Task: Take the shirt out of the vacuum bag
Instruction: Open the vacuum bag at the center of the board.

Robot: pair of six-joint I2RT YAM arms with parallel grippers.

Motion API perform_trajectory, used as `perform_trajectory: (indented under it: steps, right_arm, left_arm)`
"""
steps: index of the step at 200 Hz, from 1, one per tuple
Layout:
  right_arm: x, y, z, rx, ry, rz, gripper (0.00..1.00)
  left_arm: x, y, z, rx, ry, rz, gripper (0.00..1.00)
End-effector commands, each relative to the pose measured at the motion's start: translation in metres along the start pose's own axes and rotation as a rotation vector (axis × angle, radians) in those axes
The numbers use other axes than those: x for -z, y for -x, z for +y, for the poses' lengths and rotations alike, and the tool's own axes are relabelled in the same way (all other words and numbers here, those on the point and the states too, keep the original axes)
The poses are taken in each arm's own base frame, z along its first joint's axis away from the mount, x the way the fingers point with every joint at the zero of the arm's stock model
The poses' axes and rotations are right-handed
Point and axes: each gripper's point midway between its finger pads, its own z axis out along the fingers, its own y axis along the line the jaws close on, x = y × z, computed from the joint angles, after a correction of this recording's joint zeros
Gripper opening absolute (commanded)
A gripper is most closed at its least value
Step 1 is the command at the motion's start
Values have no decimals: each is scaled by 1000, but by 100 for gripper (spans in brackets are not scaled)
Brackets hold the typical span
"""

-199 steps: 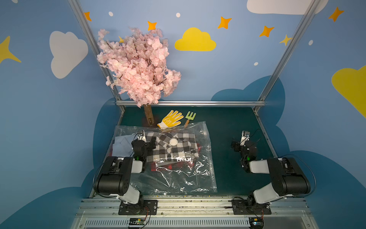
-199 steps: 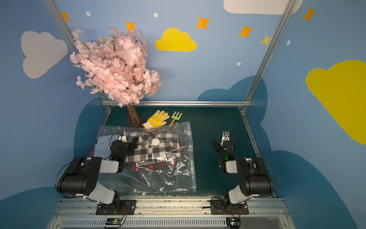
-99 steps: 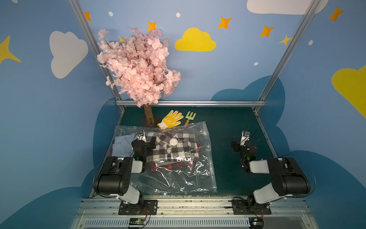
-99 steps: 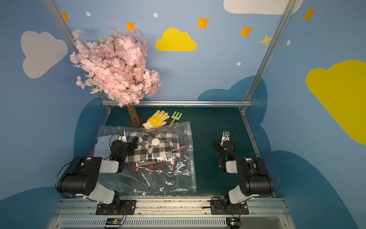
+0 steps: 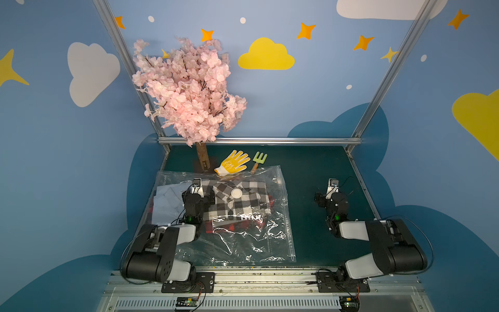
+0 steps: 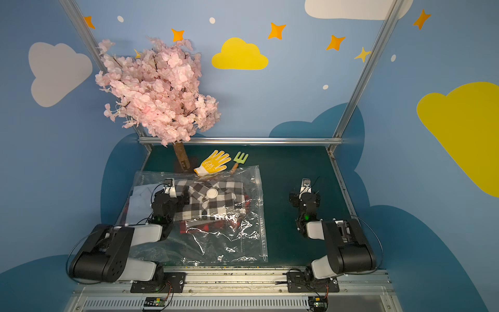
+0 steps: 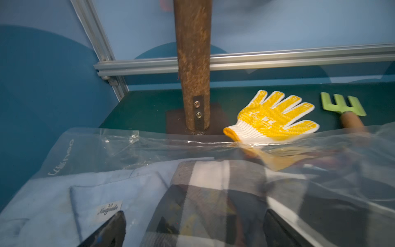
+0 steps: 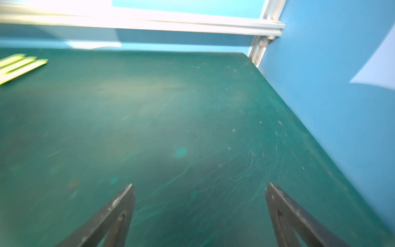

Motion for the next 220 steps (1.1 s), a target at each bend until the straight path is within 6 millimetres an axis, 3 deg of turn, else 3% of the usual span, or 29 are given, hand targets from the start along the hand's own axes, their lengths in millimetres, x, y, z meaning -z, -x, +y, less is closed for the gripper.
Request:
perform_trajectory:
  steps: [1, 8, 24, 33, 57, 87, 116, 140, 151, 193, 220]
  right_arm:
    - [23, 28, 3, -41, -1, 108, 96]
    - [33, 30, 13, -4, 78, 175, 96]
    - [50, 32, 12, -195, 82, 275, 96]
    - [54, 31, 22, -259, 140, 283, 96]
    - [65, 21, 57, -474, 365, 433, 94]
    - [64, -1, 87, -692, 533, 591, 85]
    - [61, -19, 123, -804, 745, 767, 53]
    - [50, -43, 145, -896, 867, 874, 10]
    - [45, -47, 155, -966, 932, 867, 0]
    - [38, -57, 178, -1143, 1112, 803, 0]
    - [42, -80, 190, -1150, 1110, 864, 0]
  left_arm:
    - [23, 42, 6, 40, 72, -6, 100]
    - [32, 52, 1, 91, 43, 0, 100]
    - [54, 64, -16, 229, -40, 41, 100]
    - [65, 65, -30, 279, -110, 82, 100]
    - [85, 52, -73, 403, -277, 281, 100]
    - [102, 27, -118, 359, -355, 563, 100]
    - [106, 13, -142, 356, -390, 688, 100]
    - [108, 9, -155, 332, -408, 741, 100]
    - [109, 10, -162, 320, -425, 753, 100]
    - [115, 12, -188, 265, -466, 786, 100]
    - [117, 14, -212, 237, -510, 804, 100]
